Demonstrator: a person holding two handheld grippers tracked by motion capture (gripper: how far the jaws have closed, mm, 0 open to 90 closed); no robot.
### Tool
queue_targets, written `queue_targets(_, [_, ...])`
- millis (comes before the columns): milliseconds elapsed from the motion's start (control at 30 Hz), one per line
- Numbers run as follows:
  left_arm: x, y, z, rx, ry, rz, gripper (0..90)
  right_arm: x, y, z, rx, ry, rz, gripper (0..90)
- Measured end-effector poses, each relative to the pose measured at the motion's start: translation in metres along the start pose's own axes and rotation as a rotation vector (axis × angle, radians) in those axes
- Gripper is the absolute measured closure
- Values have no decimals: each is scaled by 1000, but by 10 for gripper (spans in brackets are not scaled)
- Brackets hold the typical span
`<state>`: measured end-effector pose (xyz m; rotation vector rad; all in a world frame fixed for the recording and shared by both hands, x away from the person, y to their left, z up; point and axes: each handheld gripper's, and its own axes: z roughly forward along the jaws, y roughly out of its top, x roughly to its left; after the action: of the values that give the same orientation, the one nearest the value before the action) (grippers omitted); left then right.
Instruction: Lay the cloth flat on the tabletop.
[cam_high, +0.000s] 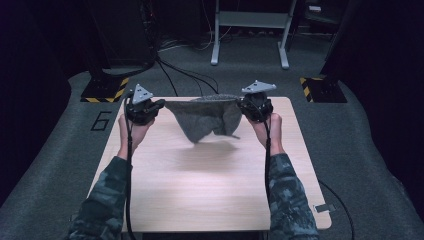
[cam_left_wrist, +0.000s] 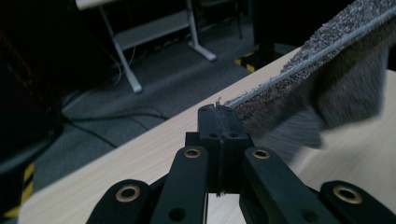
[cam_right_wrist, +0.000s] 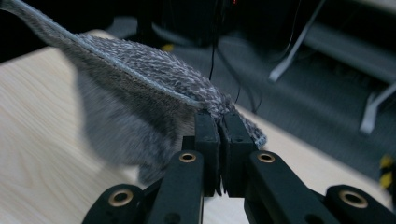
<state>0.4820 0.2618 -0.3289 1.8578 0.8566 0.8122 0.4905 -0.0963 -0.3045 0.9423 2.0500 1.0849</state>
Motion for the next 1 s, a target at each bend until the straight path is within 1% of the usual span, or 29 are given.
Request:
queue_targets(33, [-5,-4,-9,-6,-4,22,900,4,0,-10,-12,4,-9,872])
queue_targets(67, [-10,-12,-16,-12,-9,37,900,9,-5,-20,-30,19,-13,869])
queue_targets(100, [-16,-23,-22,-5,-26,43,899,16,-14,-27,-27,37,-15,866])
queue_targets(133, [-23,-40,-26,11,-46,45,899,24,-26,-31,-13,45,-37,863])
queue_targets(167, [-28,-51,-28,27,-59,43,899,35,-46,-33,19,60,-57,860])
queue_targets(200, [-34,-67,-29,58,-79,55,899,40,-59,-32,45,74,-67,858])
queue_targets(233, [-42,-83,-30,83,-93,55,898,48,-77,-30,81,88,-85,856])
queue_targets(267, [-49,-99,-30,109,-111,53,898,55,-95,-27,119,94,-92,854])
queue_targets(300, [-56,-113,-30,142,-131,54,897,62,-113,-24,155,104,-87,853])
queue_targets(333, [-63,-127,-29,169,-151,47,897,67,-129,-22,182,132,-77,852])
queue_targets(367, [-69,-139,-29,194,-170,42,897,74,-145,-19,216,140,-50,849])
queue_targets(400, [-76,-152,-29,210,-193,21,896,78,-158,-17,240,151,-49,846])
queue_targets(433, [-79,-159,-29,231,-205,22,896,82,-172,-15,269,169,-38,839])
queue_targets(467, [-84,-168,-31,246,-223,14,895,84,-179,-14,282,174,-25,832])
queue_targets(500, [-85,-173,-32,252,-236,3,894,86,-188,-15,301,188,-19,826])
queue_targets(567, [-89,-183,-34,269,-253,-16,889,88,-195,-19,302,205,20,798])
queue_targets(600, [-90,-187,-36,272,-264,-37,883,88,-198,-21,299,219,34,766])
queue_targets(633, [-89,-189,-38,284,-292,-46,876,88,-201,-25,301,225,52,730])
queue_targets(667, [-90,-191,-40,285,-296,-54,843,87,-204,-28,299,233,60,700])
queue_targets(733, [-90,-191,-46,295,-316,-69,733,82,-209,-35,291,248,97,614])
queue_targets(767, [-90,-189,-48,310,-318,-68,666,80,-211,-39,284,255,124,582])
queue_targets(800, [-89,-188,-50,308,-303,-78,591,75,-214,-43,270,265,137,545])
queue_targets(833, [-86,-185,-53,309,-297,-86,534,71,-215,-46,255,265,155,502])
queue_targets(867, [-84,-183,-54,301,-282,-85,485,66,-215,-49,246,255,180,456])
queue_targets(900, [-81,-180,-55,297,-273,-87,452,64,-215,-49,236,249,188,438])
queue_targets(933, [-77,-176,-54,290,-255,-88,399,61,-214,-49,225,240,194,406])
queue_targets(967, [-75,-173,-52,282,-242,-105,366,57,-212,-48,213,226,204,350])
queue_targets(1000, [-71,-169,-48,279,-227,-99,342,56,-210,-46,213,213,215,320])
